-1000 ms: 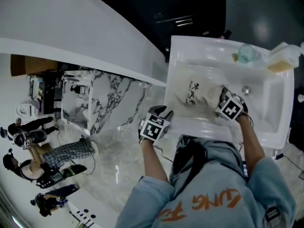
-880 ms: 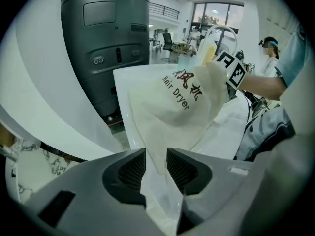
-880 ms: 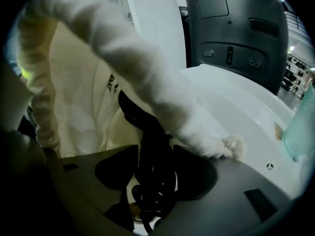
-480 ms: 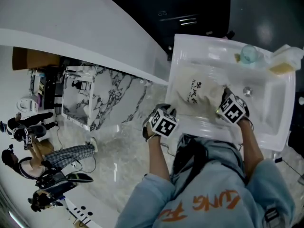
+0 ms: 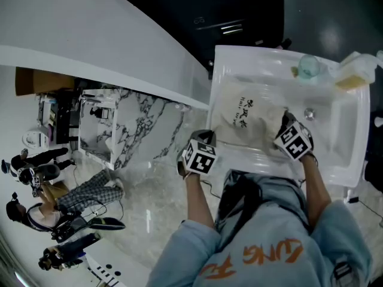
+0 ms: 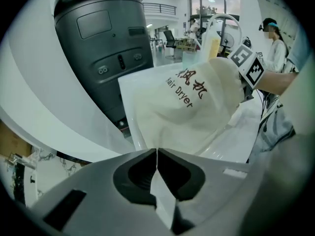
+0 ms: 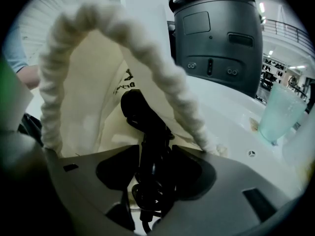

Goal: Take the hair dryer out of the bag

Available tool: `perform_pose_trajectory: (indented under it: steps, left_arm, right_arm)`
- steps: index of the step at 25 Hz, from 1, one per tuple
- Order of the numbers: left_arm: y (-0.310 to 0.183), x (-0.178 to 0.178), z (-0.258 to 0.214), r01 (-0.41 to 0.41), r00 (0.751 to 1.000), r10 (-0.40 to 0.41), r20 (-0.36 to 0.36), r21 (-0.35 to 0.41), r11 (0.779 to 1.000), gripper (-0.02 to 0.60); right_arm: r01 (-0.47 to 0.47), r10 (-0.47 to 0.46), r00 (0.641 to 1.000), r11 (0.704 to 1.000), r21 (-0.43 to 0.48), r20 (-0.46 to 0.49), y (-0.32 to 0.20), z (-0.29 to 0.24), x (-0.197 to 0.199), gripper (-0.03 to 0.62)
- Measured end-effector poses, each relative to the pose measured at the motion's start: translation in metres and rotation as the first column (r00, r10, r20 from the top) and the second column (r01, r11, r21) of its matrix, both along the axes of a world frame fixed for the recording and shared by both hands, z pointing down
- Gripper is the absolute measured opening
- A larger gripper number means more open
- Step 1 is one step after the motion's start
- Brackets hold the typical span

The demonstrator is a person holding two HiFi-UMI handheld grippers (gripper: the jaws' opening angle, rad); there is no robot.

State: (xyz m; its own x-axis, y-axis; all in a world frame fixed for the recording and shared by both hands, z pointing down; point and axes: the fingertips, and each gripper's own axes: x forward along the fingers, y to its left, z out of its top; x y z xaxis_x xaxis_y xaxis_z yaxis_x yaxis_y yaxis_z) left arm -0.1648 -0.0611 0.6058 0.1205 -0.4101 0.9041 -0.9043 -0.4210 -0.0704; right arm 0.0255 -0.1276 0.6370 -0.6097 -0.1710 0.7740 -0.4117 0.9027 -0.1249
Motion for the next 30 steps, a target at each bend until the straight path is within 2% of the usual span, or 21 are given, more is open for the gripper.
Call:
perform_pose_trajectory:
  steps: [6,11,15,18,20,30]
  left_arm:
    - [-0.017,-0.011,-0.023,0.046,0.999,-0.045,-0.010,0.111,0.993,0.011]
    - [-0.029,-0.021,-0.038,0.088,0.996,-0.084,-0.030,0.188,0.978,0.011]
    - [-0.024,-0.028,-0.042,0.126,0.992,-0.122,-0.032,0.217,0.968,0.011]
    - [-0.032,-0.037,-0.046,0.161,0.986,-0.164,-0.012,0.257,0.953,0.011]
    - [-0.037,-0.039,-0.049,0.181,0.983,-0.181,-0.027,0.277,0.944,0.011]
    - [-0.051,-0.050,-0.050,0.270,0.961,-0.274,-0.032,0.315,0.910,0.011]
  right_arm:
    - [-0.013,0.010,0.998,0.998,0.059,0.058,-0.004,-0.021,0.003,0.209]
    - [-0.027,0.019,0.997,0.995,0.100,0.081,-0.013,-0.037,0.011,0.207]
    - [-0.020,0.013,0.998,0.994,0.111,0.068,-0.002,-0.044,0.021,0.207]
    - [0.002,-0.010,0.998,0.990,0.139,0.057,-0.005,-0.050,0.029,0.207]
    - [0.001,-0.010,0.998,0.988,0.153,0.055,-0.007,-0.053,0.035,0.207]
    - [-0.024,0.019,0.999,0.980,0.198,0.026,-0.006,-0.065,0.072,0.207]
